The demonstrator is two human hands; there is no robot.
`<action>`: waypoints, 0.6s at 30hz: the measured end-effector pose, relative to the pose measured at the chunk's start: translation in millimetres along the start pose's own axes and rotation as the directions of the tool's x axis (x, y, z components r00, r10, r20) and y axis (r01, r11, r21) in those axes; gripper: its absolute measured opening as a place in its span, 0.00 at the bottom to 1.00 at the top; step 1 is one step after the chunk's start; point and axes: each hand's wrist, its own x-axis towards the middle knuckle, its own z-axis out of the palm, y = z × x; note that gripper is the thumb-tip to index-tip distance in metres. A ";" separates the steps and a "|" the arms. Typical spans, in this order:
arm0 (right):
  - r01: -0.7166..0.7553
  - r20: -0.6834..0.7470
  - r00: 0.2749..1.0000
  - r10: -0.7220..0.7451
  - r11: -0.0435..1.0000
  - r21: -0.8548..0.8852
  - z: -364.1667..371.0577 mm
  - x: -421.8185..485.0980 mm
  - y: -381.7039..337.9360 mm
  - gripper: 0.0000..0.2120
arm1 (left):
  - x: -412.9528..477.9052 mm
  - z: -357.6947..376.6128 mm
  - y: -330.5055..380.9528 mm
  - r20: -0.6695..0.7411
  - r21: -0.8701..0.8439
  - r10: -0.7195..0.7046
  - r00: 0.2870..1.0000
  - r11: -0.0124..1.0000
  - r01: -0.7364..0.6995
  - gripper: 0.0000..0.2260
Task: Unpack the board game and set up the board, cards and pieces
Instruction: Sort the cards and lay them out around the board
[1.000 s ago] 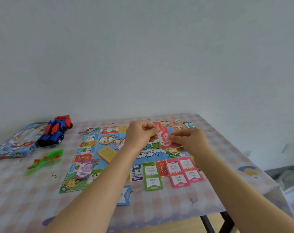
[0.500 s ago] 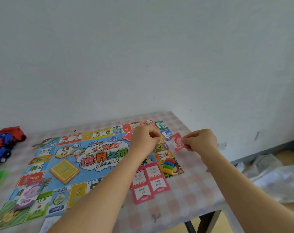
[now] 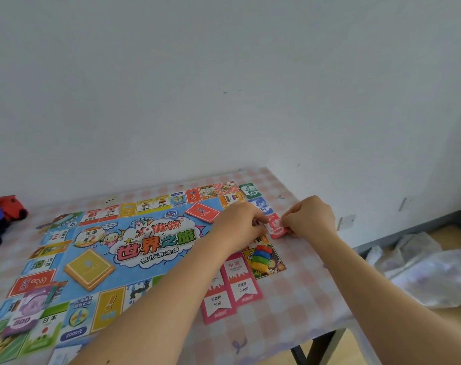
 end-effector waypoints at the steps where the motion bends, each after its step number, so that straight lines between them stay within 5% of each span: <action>1: 0.004 -0.004 1.000 -0.004 1.000 -0.013 0.7 -0.1 -0.3 0.05 | 0.4 0.9 0.5 0.005 0.019 0.009 1.000 1.000 -0.009 0.11; 9: 0.059 -0.045 0.997 -0.063 0.994 -0.092 -1.7 -6.7 -1.0 0.05 | 2.9 2.7 3.3 -0.023 0.096 0.018 1.000 0.995 -0.015 0.11; 18: 0.270 -0.115 0.954 -0.277 0.960 -0.069 -1.4 -34.2 -30.3 0.10 | -29.2 -29.2 -8.5 -0.194 -0.042 -0.064 0.979 0.997 0.057 0.11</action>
